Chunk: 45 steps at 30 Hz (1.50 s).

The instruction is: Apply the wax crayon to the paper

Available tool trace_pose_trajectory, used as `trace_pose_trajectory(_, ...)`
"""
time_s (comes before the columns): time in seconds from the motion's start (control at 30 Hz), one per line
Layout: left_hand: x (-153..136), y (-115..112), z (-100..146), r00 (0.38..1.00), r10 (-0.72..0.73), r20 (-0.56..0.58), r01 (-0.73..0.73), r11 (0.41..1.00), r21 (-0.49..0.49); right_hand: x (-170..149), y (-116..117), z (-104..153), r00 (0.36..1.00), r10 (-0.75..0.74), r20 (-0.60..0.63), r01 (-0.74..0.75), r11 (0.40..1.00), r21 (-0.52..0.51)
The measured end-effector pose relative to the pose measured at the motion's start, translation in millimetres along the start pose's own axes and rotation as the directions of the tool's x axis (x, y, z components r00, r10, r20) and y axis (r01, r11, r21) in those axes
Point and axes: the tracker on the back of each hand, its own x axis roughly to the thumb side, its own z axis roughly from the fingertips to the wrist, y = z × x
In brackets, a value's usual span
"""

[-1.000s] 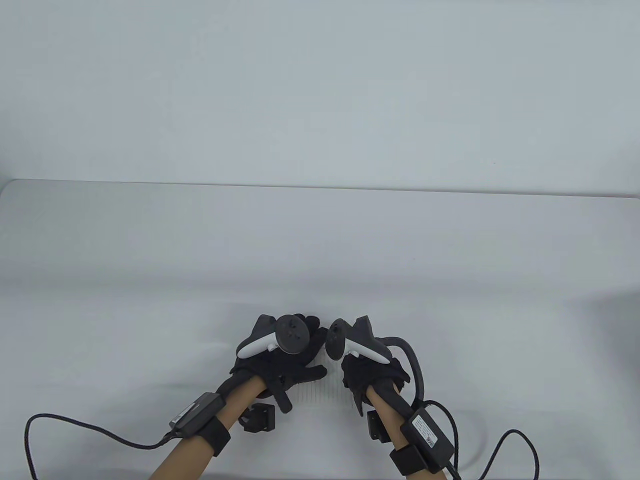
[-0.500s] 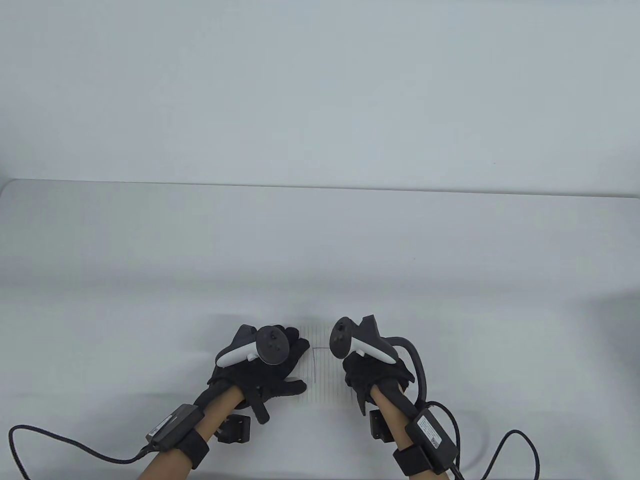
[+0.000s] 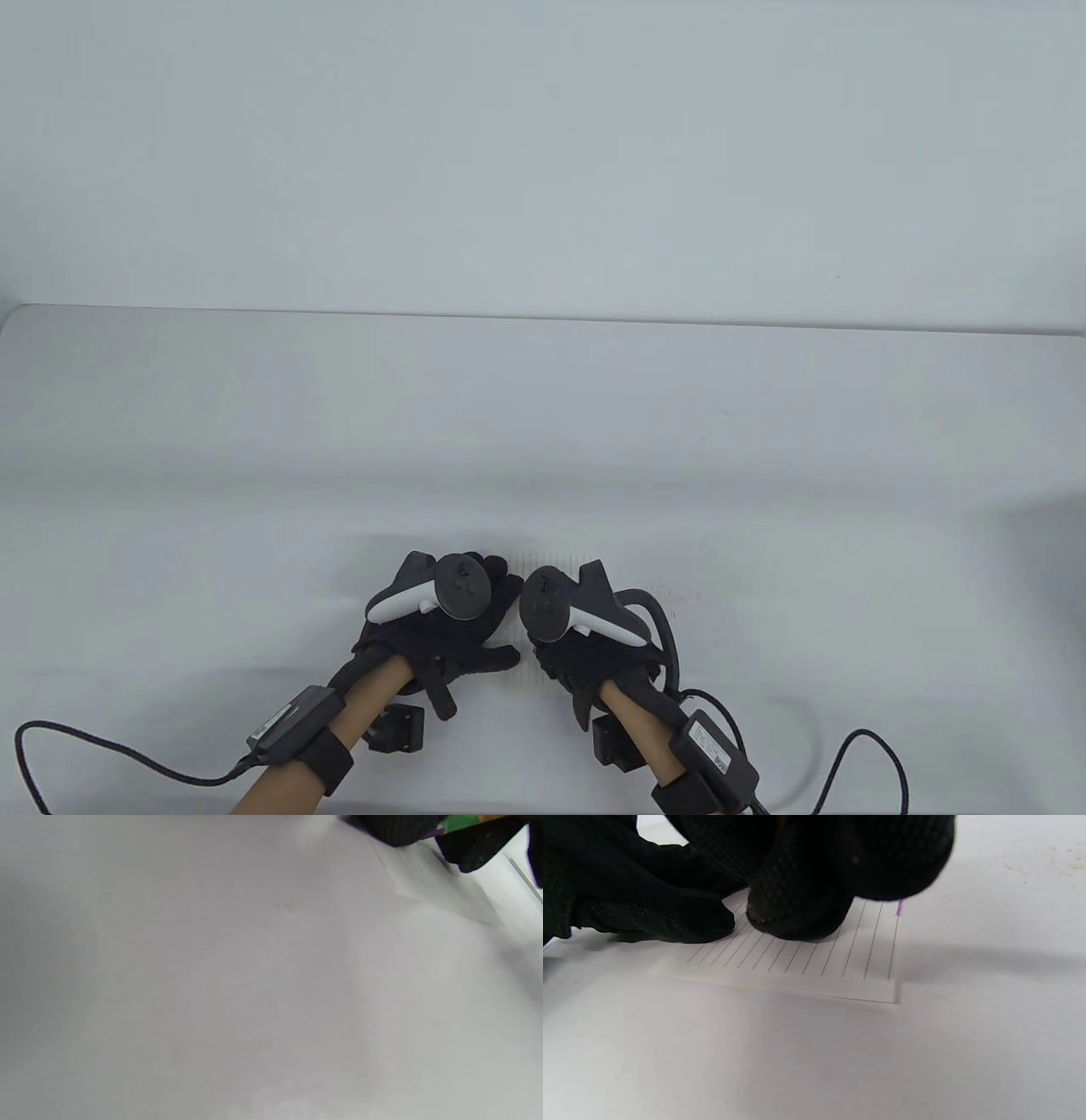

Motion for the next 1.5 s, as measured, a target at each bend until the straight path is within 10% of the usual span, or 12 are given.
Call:
trace_pose_trajectory(1.13, -1, -1, -1, 1.000, -0.004, -0.002, 0.004, 1.000, 0.006, -41, -10, 2, 0.954, 0.056, -0.293, -0.017, 0.991, 0.133)
trace_pose_trajectory(1.5, 4, -1, -1, 0.999, -0.038, -0.001, 0.038, 0.999, 0.035, -40, -6, -7, 0.992, -0.089, -0.092, 0.062, 0.961, -0.268)
